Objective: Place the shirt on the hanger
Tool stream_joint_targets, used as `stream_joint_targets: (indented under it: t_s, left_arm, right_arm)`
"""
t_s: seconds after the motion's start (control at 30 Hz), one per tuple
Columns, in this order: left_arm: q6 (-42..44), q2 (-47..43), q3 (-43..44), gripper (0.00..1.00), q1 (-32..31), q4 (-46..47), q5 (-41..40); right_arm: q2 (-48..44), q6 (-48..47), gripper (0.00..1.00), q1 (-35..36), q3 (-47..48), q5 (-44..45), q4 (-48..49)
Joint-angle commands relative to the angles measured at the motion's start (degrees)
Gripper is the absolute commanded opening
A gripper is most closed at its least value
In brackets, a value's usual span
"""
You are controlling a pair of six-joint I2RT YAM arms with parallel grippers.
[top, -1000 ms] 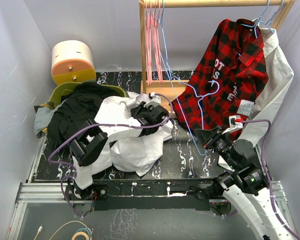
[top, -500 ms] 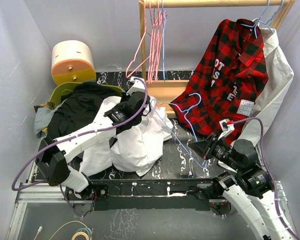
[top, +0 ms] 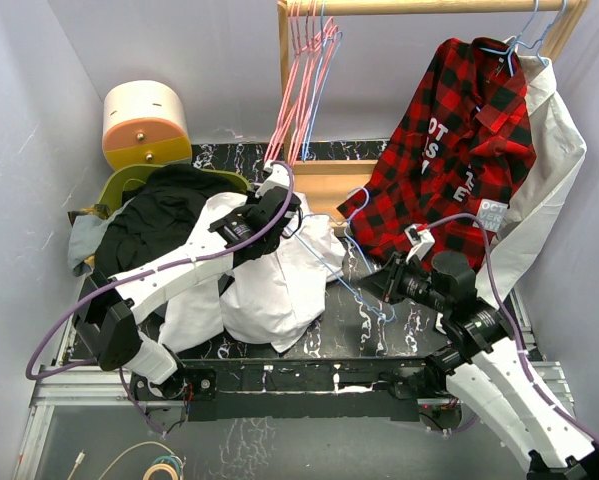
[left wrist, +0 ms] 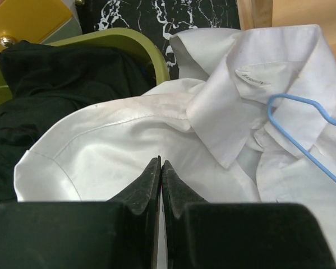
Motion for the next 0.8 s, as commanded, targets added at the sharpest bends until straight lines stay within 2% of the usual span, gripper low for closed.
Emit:
stream_joint_targets:
  t_s: [0.0,0.2,0.47,0.77]
  left_arm:
    - [-1.22,-2.71,1.23,0.0,0.51,-2.36,2.58]
    - [-0.11,-3.28,0.37,0.0,0.53,-1.56,3.1]
    - [1.19,-3.1,-0.58,0.0,0.54,-0.17,2.22]
    - [1.59,-1.66,-0.81,0.0,0.53,-0.58,4.2]
  right_arm:
    - [3.75,-3.74,0.08,-0.19,1.14,0.45,12.37]
    - [6.47,-5.81,0.08,-0.19,1.28,-0.39,17.94]
    - [9.0,-5.31,0.08,-0.11,-1.18,-7.19,21.77]
    - [7.97,-1.04,0.08,-0.1,-8.41,-14.58,29.17]
